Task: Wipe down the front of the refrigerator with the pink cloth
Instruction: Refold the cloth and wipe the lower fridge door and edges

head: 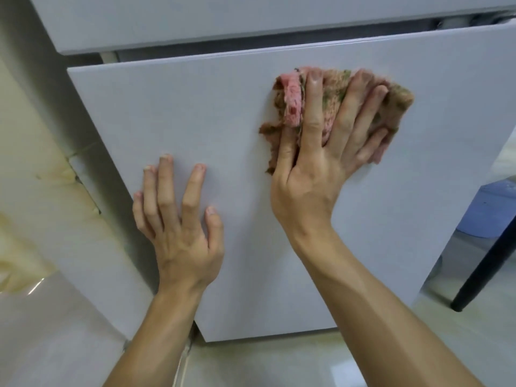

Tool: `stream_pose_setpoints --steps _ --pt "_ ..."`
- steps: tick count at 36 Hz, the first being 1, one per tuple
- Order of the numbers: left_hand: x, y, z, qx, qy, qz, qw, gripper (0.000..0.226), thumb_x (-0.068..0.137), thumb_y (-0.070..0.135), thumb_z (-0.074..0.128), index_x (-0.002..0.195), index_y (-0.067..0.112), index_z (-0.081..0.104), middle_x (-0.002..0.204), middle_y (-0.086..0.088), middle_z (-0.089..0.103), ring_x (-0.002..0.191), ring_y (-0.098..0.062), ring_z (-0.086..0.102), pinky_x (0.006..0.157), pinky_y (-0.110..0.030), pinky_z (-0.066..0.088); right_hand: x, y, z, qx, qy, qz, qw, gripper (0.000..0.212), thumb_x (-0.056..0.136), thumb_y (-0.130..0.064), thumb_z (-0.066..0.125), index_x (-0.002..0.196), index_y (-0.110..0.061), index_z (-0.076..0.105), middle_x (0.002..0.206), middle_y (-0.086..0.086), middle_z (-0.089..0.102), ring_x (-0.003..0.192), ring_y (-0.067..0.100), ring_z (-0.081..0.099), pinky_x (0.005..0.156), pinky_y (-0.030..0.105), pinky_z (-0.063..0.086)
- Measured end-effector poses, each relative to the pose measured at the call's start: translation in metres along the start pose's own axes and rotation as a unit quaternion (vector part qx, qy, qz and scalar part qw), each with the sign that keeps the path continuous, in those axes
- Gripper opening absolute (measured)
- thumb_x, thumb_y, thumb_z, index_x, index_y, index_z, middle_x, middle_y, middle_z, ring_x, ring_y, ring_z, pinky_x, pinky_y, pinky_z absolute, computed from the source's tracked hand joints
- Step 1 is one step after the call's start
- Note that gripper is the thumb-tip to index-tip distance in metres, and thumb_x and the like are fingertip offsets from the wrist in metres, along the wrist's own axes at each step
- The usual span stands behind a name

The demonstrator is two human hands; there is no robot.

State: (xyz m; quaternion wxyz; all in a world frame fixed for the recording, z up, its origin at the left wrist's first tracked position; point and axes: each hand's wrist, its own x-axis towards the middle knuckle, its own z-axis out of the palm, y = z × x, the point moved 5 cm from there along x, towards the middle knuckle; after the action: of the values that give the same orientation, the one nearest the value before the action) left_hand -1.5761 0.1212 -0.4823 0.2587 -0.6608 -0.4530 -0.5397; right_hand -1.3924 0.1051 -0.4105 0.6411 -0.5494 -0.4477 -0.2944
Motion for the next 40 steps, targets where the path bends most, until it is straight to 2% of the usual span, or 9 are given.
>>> stream_pose_setpoints --steps 2,6,10,20,23,27,30,36,40 --pt "0.0 -0.006 -0.002 -0.005 0.005 -0.012 1.0 0.064 0.098 0.017 0.056 0.159 0.022 0.038 0.17 -0.018 0.025 0.162 -0.022 0.005 0.128 -0.056 0.011 -0.021 0.003 0.003 -0.011 -0.023 -0.06 0.998 0.046 0.11 -0.03 0.051 0.154 -0.021 0.048 0.165 0.027 0.03 0.155 0.048 0.021 0.125 0.069 0.01" --pt "0.0 -0.01 -0.002 -0.018 0.008 -0.013 1.0 0.06 0.1 0.015 0.052 0.158 0.02 0.039 0.17 -0.019 0.025 0.162 -0.026 0.009 0.128 -0.059 0.013 -0.101 0.025 0.009 -0.013 -0.128 -0.198 0.972 0.056 0.106 -0.035 0.06 0.158 -0.035 0.04 0.175 0.004 0.008 0.162 0.029 0.008 0.129 0.055 0.002" --pt "0.001 -0.007 -0.001 -0.023 0.015 -0.021 0.999 0.059 0.099 0.011 0.051 0.156 0.015 0.042 0.169 -0.02 0.025 0.16 -0.036 0.015 0.127 -0.061 0.014 -0.171 0.061 0.003 -0.054 -0.196 -0.289 0.935 0.067 0.099 -0.031 0.069 0.158 -0.041 0.039 0.175 -0.001 0.012 0.162 0.022 0.014 0.131 0.049 0.004" --pt "0.003 -0.007 -0.005 -0.034 0.004 -0.01 0.999 0.057 0.098 0.008 0.052 0.154 0.012 0.044 0.168 -0.021 0.027 0.158 -0.038 0.018 0.124 -0.064 0.018 -0.139 0.049 0.001 -0.05 -0.208 -0.28 0.936 0.087 0.091 -0.01 0.068 0.163 -0.04 0.029 0.176 -0.003 0.007 0.162 0.019 0.009 0.13 0.046 -0.002" --pt "0.003 -0.009 -0.008 -0.04 0.002 -0.008 0.999 0.059 0.096 0.005 0.053 0.154 0.012 0.043 0.168 -0.022 0.028 0.158 -0.038 0.019 0.124 -0.064 0.02 -0.084 0.016 0.006 -0.004 -0.154 -0.195 0.969 0.075 0.1 -0.017 0.066 0.162 -0.031 0.027 0.173 0.003 0.013 0.162 0.022 0.003 0.129 0.048 -0.003" --pt "0.003 -0.012 -0.011 -0.035 0.001 -0.006 0.999 0.061 0.095 0.001 0.055 0.154 0.011 0.043 0.168 -0.023 0.027 0.158 -0.039 0.019 0.126 -0.059 0.021 -0.019 -0.032 0.011 0.048 -0.052 -0.059 0.996 0.061 0.107 -0.021 0.056 0.161 -0.015 0.028 0.168 0.022 0.027 0.159 0.039 0.017 0.128 0.057 0.004" --pt "0.004 -0.022 -0.016 -0.027 0.007 -0.01 1.0 0.06 0.096 0.003 0.055 0.154 0.012 0.042 0.167 -0.024 0.027 0.158 -0.04 0.02 0.128 -0.056 0.02 -0.015 -0.047 0.016 0.028 -0.005 -0.025 0.999 0.058 0.108 -0.022 0.057 0.159 -0.01 0.034 0.166 0.026 0.03 0.157 0.042 0.022 0.128 0.055 0.007" --pt "0.002 -0.043 -0.021 -0.049 -0.009 -0.017 0.999 0.062 0.096 -0.001 0.054 0.155 0.007 0.039 0.167 -0.026 0.022 0.158 -0.041 0.022 0.129 -0.05 0.021 -0.065 -0.035 0.024 0.018 -0.069 -0.153 0.986 0.052 0.111 -0.03 0.05 0.159 -0.018 0.034 0.167 0.02 0.023 0.159 0.035 0.015 0.129 0.05 0.006" --pt "0.002 -0.049 -0.02 -0.064 -0.024 -0.01 0.998 0.062 0.099 0.002 0.054 0.157 0.009 0.036 0.168 -0.023 0.017 0.16 -0.036 0.02 0.128 -0.044 0.022 -0.152 0.001 0.023 0.001 -0.176 -0.281 0.943 0.065 0.1 -0.021 0.067 0.159 -0.025 0.04 0.174 0.008 0.012 0.162 0.024 0.012 0.131 0.045 0.004"
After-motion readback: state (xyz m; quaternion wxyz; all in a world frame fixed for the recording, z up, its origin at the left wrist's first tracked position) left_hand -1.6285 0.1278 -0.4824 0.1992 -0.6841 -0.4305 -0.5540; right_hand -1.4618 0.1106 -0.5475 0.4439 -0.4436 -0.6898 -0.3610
